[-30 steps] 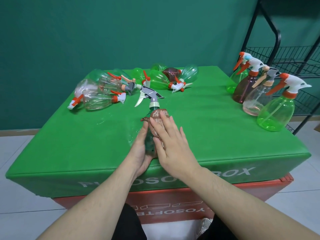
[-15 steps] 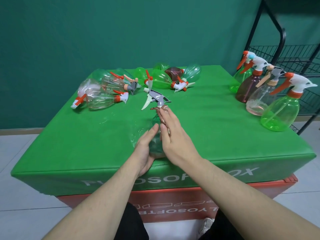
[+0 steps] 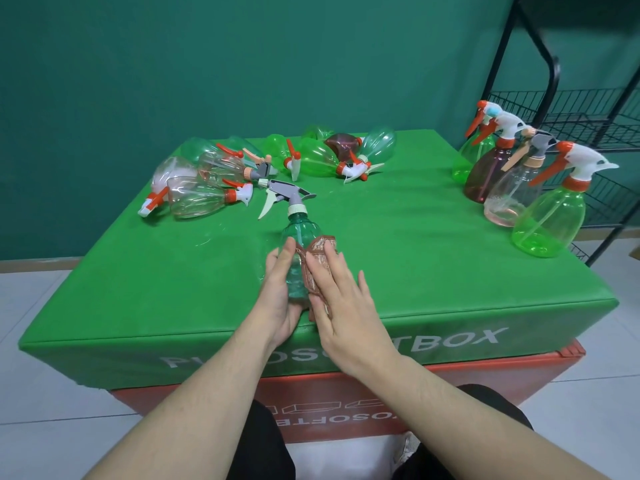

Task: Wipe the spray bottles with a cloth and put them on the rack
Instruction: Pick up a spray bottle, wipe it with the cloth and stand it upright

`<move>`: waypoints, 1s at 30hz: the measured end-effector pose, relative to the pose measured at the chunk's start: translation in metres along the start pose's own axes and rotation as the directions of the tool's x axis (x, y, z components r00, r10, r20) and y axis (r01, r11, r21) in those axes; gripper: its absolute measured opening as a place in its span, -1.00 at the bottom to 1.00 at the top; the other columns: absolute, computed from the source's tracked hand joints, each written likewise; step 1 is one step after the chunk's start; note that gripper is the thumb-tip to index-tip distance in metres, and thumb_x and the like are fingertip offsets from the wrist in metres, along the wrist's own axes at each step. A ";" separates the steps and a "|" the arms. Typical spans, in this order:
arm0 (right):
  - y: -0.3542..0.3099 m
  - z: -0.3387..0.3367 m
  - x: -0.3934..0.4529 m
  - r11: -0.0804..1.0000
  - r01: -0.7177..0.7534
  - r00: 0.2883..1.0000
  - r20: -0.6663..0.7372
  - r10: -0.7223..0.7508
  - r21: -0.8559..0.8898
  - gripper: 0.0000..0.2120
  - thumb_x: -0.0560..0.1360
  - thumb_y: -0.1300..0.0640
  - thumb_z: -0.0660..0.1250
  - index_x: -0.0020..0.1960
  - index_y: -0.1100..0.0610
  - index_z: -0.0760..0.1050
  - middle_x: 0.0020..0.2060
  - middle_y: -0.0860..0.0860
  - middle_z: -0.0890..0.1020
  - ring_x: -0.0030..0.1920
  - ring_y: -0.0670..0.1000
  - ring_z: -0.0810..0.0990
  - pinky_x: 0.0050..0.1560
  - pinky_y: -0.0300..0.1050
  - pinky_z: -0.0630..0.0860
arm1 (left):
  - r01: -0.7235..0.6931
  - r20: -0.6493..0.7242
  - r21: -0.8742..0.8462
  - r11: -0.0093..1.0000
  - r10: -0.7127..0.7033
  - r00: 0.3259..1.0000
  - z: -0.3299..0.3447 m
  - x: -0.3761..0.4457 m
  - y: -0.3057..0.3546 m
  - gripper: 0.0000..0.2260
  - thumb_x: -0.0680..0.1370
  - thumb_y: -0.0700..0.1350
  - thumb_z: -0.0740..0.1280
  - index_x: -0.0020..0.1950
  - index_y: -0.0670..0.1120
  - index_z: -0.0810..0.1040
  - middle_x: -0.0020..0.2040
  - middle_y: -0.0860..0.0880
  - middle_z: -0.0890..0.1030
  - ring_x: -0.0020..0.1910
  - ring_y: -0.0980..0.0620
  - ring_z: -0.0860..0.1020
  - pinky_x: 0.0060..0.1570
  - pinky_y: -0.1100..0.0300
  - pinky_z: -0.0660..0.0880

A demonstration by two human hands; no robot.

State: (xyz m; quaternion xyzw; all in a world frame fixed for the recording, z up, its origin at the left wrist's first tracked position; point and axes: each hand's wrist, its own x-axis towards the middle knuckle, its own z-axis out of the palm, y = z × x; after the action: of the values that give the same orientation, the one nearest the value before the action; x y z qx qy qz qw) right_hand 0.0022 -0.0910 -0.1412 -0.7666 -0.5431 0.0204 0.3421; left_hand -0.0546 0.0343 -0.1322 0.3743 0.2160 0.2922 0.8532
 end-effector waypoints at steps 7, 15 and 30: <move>0.003 -0.005 0.002 1.000 0.001 0.999 -0.038 0.000 0.026 -0.48 0.64 -0.16 -0.14 0.55 -0.40 -0.21 0.59 -0.31 -0.26 0.61 -0.14 -0.23 0.61 0.21 -0.11 | -0.012 0.039 0.136 0.991 0.006 0.999 0.002 0.000 0.000 -0.05 0.18 0.34 0.63 0.38 -0.15 0.45 0.29 -0.24 0.64 0.14 -0.14 0.64 0.12 -0.07 0.57; -0.002 -0.017 0.029 0.999 0.008 0.998 -0.058 -0.006 0.032 -0.49 0.66 -0.14 -0.11 0.60 -0.31 -0.06 0.62 -0.28 -0.15 0.63 -0.12 -0.15 0.61 0.21 -0.03 | 0.040 0.101 0.207 0.977 -0.062 0.993 0.000 0.002 -0.003 0.14 0.05 0.43 0.64 0.49 -0.11 0.45 0.28 -0.15 0.66 0.15 -0.10 0.68 0.03 -0.02 0.68; -0.011 -0.026 0.055 0.944 -0.118 0.987 -0.071 0.146 0.307 -0.57 0.72 0.02 0.04 0.59 -0.11 0.22 0.52 -0.15 0.30 0.36 -0.27 0.33 0.35 -0.26 0.25 | 0.077 0.085 0.224 0.971 -0.098 0.992 -0.003 0.003 -0.001 -0.33 0.41 0.17 0.51 0.44 -0.11 0.52 0.16 -0.14 0.69 -0.01 -0.05 0.69 -0.21 0.05 0.62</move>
State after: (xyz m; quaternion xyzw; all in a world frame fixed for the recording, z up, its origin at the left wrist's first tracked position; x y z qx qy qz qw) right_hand 0.0259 -0.0555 -0.0970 -0.7400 -0.4647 0.0905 0.4778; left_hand -0.0539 0.0367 -0.1353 0.4702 0.2224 0.2101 0.8278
